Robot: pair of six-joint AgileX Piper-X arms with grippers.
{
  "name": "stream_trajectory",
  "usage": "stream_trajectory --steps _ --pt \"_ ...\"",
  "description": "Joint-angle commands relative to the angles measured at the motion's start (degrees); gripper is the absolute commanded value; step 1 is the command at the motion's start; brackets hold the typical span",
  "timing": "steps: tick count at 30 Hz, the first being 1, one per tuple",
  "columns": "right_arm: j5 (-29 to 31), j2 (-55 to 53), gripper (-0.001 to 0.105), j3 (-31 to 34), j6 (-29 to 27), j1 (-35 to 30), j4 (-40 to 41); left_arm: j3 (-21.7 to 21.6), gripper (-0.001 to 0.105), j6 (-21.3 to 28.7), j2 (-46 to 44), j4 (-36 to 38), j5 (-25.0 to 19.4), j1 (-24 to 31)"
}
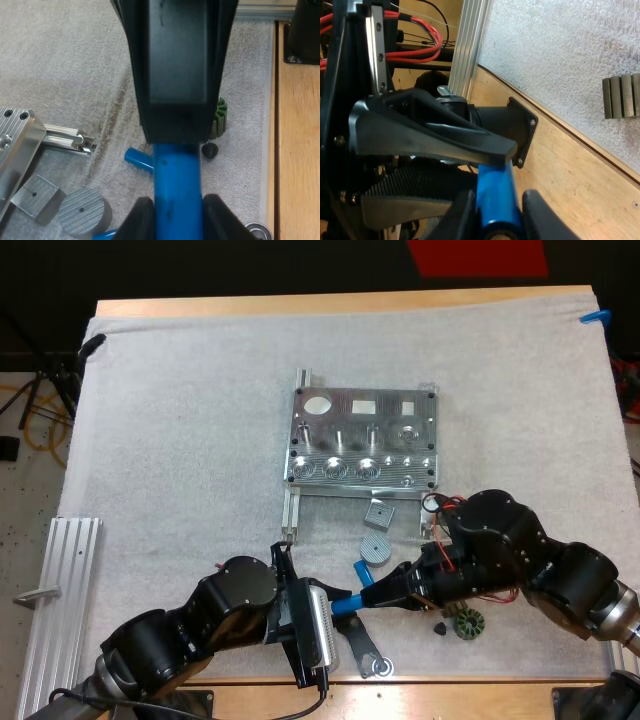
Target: Load cells from right to left
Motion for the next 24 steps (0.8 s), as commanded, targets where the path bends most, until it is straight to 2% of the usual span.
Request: stream_trajectory --steps 1,8,14,17,19,22,24 --pt "-0.6 -0.1 0.014 -0.4 -0.2 0.1 -0.3 -0.1 0.000 -0.3 -0.3 -0.5 -0.6 -0.1" --pt "-0.6 -0.1 0.014 -0.4 -1.2 0.1 -0.5 -0.1 0.000 -0.5 -0.3 -0.5 0.1 -0.1" --pt "-0.3 -0.1 0.014 -0.4 -3.3 0.1 -0.5 -0.1 0.001 -1.3 -0.3 -0.5 5.1 -0.1" --pt "-0.3 -0.1 0.014 -0.4 -4.2 0.0 -0.5 -0.1 0.015 -1.3 -0.3 -0.5 5.1 -0.1" --pt "-0.3 -0.1 0.014 -0.4 -4.6 0.0 -0.5 -0.1 0.034 -1.6 -0.3 -0.5 5.1 -0.1" --pt "-0.3 -0.1 0.014 -0.4 -4.6 0.0 -0.5 -0.1 0.056 -3.3 -0.3 -0.5 5.0 -0.1" --pt "-0.3 -0.1 0.014 -0.4 -5.9 0.0 -0.5 -0.1 0.061 -4.8 -0.3 -0.5 4.6 -0.1"
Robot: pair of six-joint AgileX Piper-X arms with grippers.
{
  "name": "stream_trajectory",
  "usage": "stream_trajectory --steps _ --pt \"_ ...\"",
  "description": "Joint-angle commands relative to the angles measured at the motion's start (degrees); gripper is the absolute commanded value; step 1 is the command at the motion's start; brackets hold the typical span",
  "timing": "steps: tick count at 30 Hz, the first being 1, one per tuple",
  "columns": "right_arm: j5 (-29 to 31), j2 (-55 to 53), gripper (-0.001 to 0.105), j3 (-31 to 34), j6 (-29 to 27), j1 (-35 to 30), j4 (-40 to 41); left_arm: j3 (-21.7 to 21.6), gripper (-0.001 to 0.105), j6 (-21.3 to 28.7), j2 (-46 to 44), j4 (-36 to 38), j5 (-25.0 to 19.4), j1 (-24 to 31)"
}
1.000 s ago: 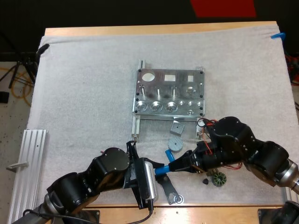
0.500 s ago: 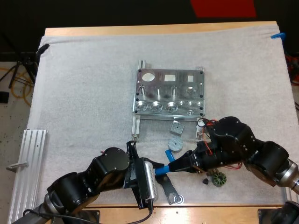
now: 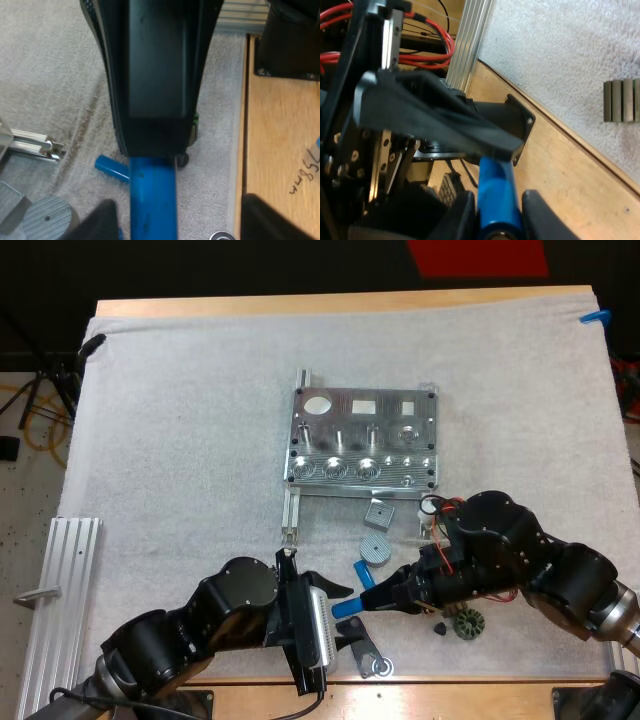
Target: Load cells from right to left
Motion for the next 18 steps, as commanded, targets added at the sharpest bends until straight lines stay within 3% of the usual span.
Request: stream_trajectory --steps 1,8,12,18 --pt "-0.2 -0.1 0.014 -0.4 -2.2 0.0 -0.8 -0.1 0.062 -1.6 -0.3 -0.1 0.4 -0.1" --pt "0.2 -0.1 0.014 -0.4 -5.4 0.0 -0.6 -3.9 0.062 -1.7 -0.3 10.0 -2.9 -0.1" --pt "1.9 -0.1 0.014 -0.4 -9.2 0.0 1.9 -7.7 0.062 -2.1 -0.4 15.5 -9.6 -0.1" --pt "5.8 -0.1 0.014 -0.4 -16.2 0.0 9.1 -12.4 0.062 -7.7 -0.4 19.6 -17.0 -0.1"
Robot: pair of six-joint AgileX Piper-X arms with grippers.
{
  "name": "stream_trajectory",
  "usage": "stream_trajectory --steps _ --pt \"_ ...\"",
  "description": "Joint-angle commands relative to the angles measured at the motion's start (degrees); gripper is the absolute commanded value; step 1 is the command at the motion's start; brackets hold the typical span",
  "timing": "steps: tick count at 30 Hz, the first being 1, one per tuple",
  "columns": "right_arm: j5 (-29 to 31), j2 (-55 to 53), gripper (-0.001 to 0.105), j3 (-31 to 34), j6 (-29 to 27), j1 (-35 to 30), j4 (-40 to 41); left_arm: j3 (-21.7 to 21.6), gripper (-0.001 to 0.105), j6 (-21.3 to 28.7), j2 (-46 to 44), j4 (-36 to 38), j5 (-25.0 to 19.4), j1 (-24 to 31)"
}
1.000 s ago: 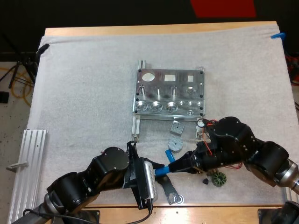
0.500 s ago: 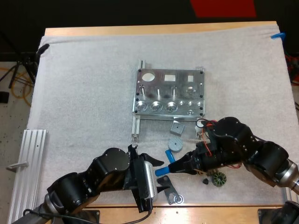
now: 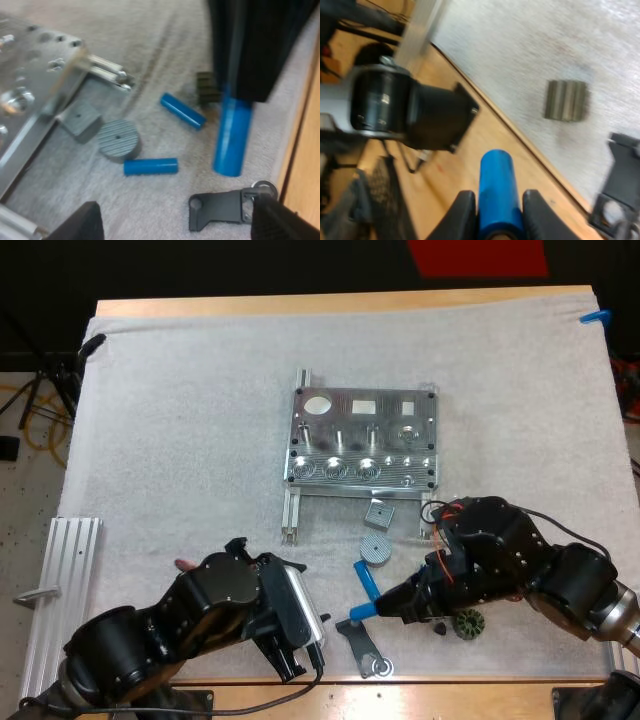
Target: Load cells from right to left
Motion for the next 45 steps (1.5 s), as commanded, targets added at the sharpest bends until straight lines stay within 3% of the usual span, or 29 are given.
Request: stream_trajectory --steps 1,8,13,18,30,39,45 --pt "1.0 -0.1 0.014 -0.4 -2.1 0.0 2.0 -1.0 0.062 -2.5 -0.4 0.9 -2.6 -0.1" --pt "9.0 -0.1 0.014 -3.3 -10.6 0.0 10.8 -2.3 0.062 -10.6 -0.6 4.4 -8.3 -0.1" --pt "16.8 -0.2 0.014 -7.3 -17.0 0.0 17.4 -2.3 0.062 -21.1 -0.6 9.7 -15.0 -0.1" --pt "22.7 -0.2 0.014 -10.5 -20.6 0.0 20.7 -2.3 0.062 -25.0 -0.6 12.6 -17.4 -0.1" --pt "30.0 -0.2 0.014 -15.0 -23.8 0.0 20.9 -2.3 0.062 -25.9 -0.4 5.1 -19.6 0.0" --pt "33.4 -0.2 0.014 -15.1 -26.5 0.0 21.3 -2.1 0.062 -19.7 -0.4 2.7 -19.4 0.0" --pt "35.1 1.3 0.014 -16.0 -28.1 0.0 22.3 -2.1 0.062 -18.8 -0.4 2.7 -19.4 0.0"
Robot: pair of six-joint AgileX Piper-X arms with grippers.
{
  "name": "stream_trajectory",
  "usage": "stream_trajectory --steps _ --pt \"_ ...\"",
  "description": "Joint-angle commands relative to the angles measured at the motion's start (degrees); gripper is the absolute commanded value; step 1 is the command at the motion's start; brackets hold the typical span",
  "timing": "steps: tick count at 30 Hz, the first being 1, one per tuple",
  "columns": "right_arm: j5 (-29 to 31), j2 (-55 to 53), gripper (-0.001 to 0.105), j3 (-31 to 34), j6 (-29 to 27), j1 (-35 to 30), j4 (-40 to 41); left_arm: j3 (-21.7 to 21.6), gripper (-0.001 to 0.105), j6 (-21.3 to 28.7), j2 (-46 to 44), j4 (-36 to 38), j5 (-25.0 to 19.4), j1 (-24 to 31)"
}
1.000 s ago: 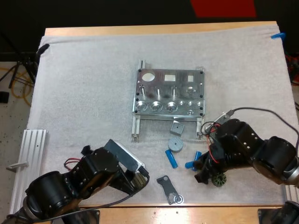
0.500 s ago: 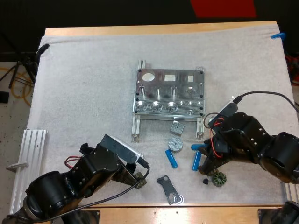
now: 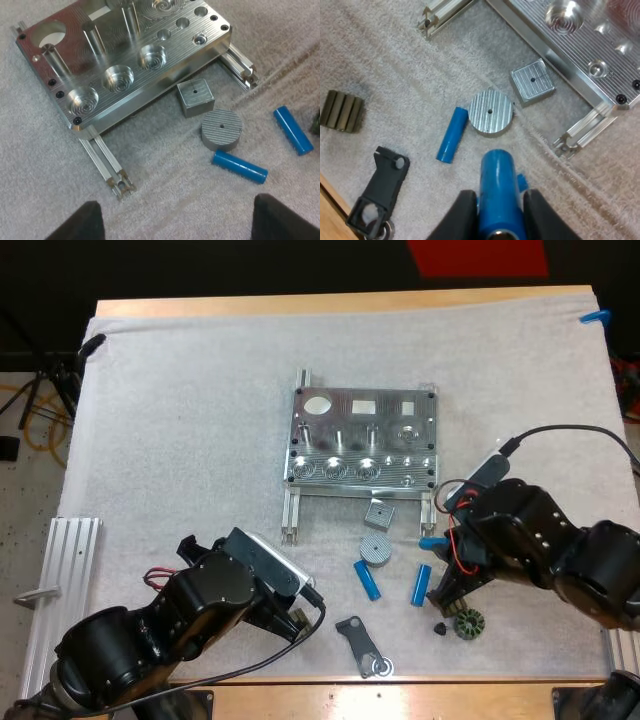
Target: Load cells from right to left
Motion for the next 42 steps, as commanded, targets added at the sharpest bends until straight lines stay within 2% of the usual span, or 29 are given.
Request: stream_trajectory --steps 1,8,15,25,34,42 --pt "0.0 1.2 0.014 -1.3 -1.1 -0.2 1.3 -0.2 0.062 -0.1 -0.3 -0.3 -1.3 0.0" --pt "0.0 9.4 0.014 -7.9 -6.8 -6.3 5.7 -0.2 0.062 -0.1 -0.3 -0.3 -1.3 0.0" --pt "0.0 19.5 0.014 -18.0 -11.5 -12.7 9.7 -0.2 0.062 -0.1 -0.3 -0.4 -1.3 0.0" --pt "1.0 32.9 0.014 -28.1 -13.7 -14.0 10.5 -0.2 0.062 -0.1 -0.3 -5.1 -0.9 0.0" --pt "7.5 41.9 0.014 -31.6 -16.4 -14.0 7.8 -0.2 0.062 -0.1 -0.3 -4.9 -0.9 0.0" --pt "7.9 46.2 0.014 -31.6 -16.9 -14.9 6.9 -0.2 0.062 -0.1 -0.3 -4.9 -0.9 0.0"
